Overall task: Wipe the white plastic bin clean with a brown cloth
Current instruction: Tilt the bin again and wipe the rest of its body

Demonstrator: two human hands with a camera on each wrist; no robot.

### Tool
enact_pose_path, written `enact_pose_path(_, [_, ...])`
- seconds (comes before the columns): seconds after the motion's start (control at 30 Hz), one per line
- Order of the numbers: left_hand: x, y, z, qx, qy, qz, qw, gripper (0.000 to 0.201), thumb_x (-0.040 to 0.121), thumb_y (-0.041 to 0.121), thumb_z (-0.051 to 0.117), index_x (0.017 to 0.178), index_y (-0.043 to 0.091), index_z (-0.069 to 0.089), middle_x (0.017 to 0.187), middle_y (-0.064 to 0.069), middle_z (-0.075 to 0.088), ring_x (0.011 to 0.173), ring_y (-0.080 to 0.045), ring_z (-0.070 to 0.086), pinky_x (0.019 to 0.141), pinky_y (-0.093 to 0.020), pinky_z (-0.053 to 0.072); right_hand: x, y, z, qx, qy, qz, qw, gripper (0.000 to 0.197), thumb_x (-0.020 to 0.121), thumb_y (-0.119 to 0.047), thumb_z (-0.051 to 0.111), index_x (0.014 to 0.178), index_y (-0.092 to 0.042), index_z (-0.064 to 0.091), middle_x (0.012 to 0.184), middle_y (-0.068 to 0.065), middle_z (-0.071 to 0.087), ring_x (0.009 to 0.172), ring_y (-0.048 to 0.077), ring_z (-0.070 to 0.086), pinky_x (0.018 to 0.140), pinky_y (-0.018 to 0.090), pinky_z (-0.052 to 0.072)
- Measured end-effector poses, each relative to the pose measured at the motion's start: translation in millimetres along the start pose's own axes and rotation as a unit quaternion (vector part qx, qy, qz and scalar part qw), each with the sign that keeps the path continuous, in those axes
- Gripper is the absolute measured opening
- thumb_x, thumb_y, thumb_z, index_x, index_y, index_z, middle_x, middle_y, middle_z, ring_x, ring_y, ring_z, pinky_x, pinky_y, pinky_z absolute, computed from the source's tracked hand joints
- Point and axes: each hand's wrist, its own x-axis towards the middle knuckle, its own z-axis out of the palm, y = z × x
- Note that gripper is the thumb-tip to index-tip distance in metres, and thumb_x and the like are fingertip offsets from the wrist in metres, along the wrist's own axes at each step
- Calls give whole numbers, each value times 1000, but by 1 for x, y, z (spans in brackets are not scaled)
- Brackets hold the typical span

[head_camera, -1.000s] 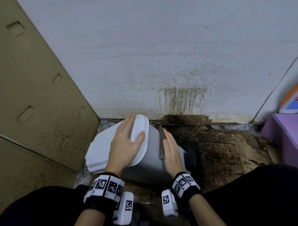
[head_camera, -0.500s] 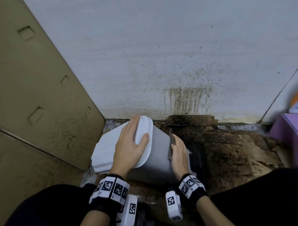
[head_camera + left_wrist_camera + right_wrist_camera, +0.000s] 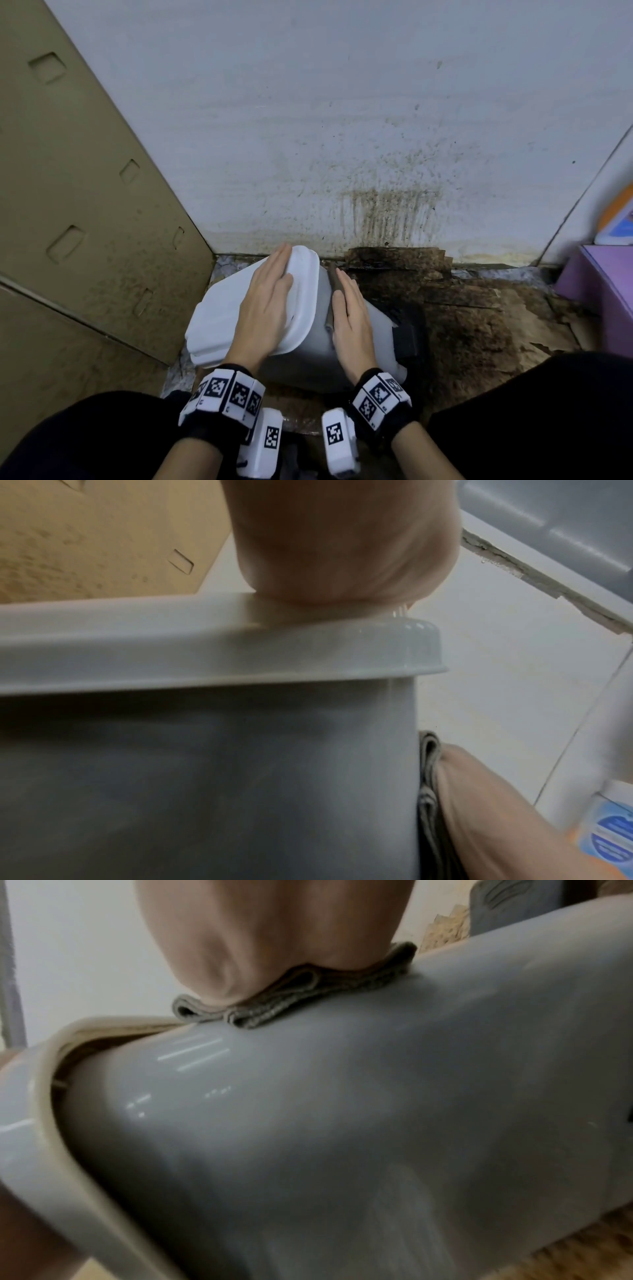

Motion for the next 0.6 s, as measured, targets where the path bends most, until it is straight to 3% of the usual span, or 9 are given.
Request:
enact_pose_path(0.07, [1, -3, -3, -3, -4, -3, 1000, 48, 109, 19, 33, 154, 38, 30, 154, 34, 25, 136, 28, 19, 108, 3, 10, -1, -4, -4, 30, 7, 9, 999, 41, 110, -30, 33, 149, -37, 44, 154, -21, 40, 147, -3, 27, 123, 26, 24])
enact_pose_path(0.17, [0, -6, -7, -26, -16, -9, 999, 51, 105, 26, 33, 153, 41, 28, 154, 37, 24, 139, 25, 20, 109, 3, 11, -3, -7, -8, 83, 38, 23, 996, 36, 110, -28, 36, 141, -39, 49, 136, -25, 56, 127, -13, 48, 109, 18, 40])
enact_pose_path(0.27, [1, -7, -9, -38, -31, -25, 998, 51, 110, 22, 35, 159, 35, 25, 159, 29, 24, 141, 21, 21, 106, 5, 11, -4, -14, -7, 183, 74, 61, 978, 37, 109, -29, 38, 145, -28, 51, 138, -14, 60, 128, 2, 54, 109, 27, 46])
enact_pose_path(0.33, [1, -6, -9, -41, -34, -25, 998, 51, 111, 19, 37, 159, 31, 26, 160, 26, 24, 138, 24, 19, 104, 7, 10, -6, -28, -7, 237, 83, 63, 966, 38, 109, -29, 39, 145, -27, 50, 140, -8, 60, 129, 7, 56, 100, 21, 49])
enact_pose_path(0.4, [0, -3, -8, -45, -37, -23, 998, 52, 110, 20, 38, 160, 31, 27, 161, 26, 25, 141, 21, 20, 104, 7, 10, -9, -48, -6, 252, 75, 40, 964, 36, 109, -29, 38, 142, -28, 52, 138, -10, 61, 127, 3, 57, 99, 18, 48])
enact_pose_path(0.47, [-2, 0, -5, -47, -40, -15, 998, 52, 111, 21, 38, 160, 30, 26, 163, 24, 23, 147, 13, 19, 108, 4, 10, -11, -65, -3, 227, 48, 3, 973, 37, 110, -29, 37, 143, -28, 51, 137, -14, 61, 128, 0, 55, 105, 21, 45])
enact_pose_path(0.6, [-5, 7, 4, -12, -32, 13, 999, 48, 112, 21, 32, 160, 25, 26, 164, 19, 18, 152, 6, 12, 112, 1, 5, -7, -76, 7, 80, -3, -53, 995, 42, 110, -27, 34, 151, -26, 43, 157, -12, 42, 146, -2, 31, 123, 27, 27])
